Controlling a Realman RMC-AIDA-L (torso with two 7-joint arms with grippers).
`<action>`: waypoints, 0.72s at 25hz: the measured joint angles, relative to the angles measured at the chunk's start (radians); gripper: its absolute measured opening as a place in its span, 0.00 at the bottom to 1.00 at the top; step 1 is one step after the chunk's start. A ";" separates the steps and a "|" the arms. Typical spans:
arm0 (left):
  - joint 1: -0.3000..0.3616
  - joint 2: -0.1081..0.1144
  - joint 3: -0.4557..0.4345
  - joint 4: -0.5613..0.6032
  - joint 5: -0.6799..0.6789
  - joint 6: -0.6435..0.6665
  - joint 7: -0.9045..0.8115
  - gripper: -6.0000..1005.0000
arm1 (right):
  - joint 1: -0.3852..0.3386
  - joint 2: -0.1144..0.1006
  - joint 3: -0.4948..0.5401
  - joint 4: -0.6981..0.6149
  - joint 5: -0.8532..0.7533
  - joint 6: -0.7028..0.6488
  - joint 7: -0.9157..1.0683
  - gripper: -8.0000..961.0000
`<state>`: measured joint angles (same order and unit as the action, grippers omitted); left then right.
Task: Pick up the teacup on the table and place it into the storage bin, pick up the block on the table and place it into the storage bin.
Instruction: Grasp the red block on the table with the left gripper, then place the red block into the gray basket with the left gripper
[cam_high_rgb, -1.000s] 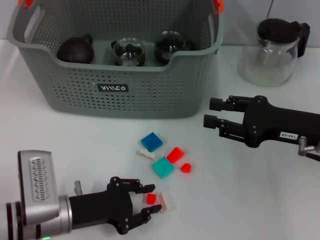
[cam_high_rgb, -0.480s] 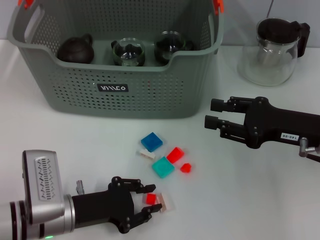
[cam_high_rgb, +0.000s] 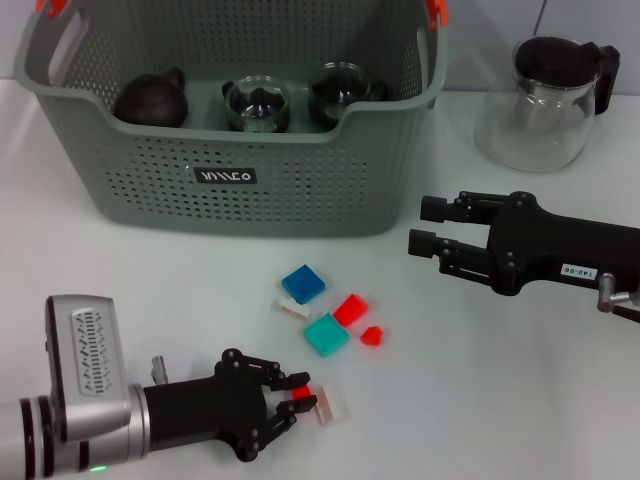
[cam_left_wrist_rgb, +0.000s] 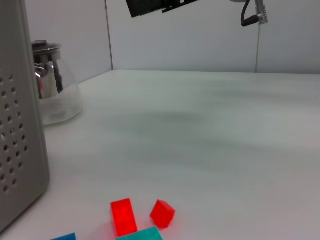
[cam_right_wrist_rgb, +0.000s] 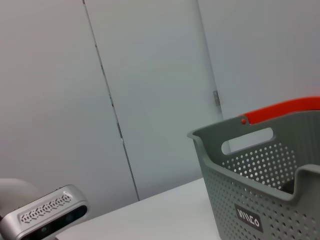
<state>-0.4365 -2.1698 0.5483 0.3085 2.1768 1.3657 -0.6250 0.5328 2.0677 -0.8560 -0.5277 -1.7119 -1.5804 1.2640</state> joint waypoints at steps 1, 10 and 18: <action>-0.001 0.000 0.001 0.000 0.000 0.000 0.000 0.31 | 0.000 0.000 0.000 0.000 0.000 0.000 0.000 0.54; 0.001 0.002 0.002 0.002 0.000 0.007 -0.006 0.18 | 0.004 0.000 0.000 0.000 0.000 -0.002 0.001 0.54; 0.015 0.006 -0.006 0.042 -0.003 0.063 -0.048 0.18 | 0.004 -0.002 0.000 0.000 0.000 -0.007 0.002 0.54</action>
<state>-0.4210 -2.1643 0.5424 0.3510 2.1739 1.4285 -0.6729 0.5370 2.0662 -0.8560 -0.5277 -1.7119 -1.5874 1.2656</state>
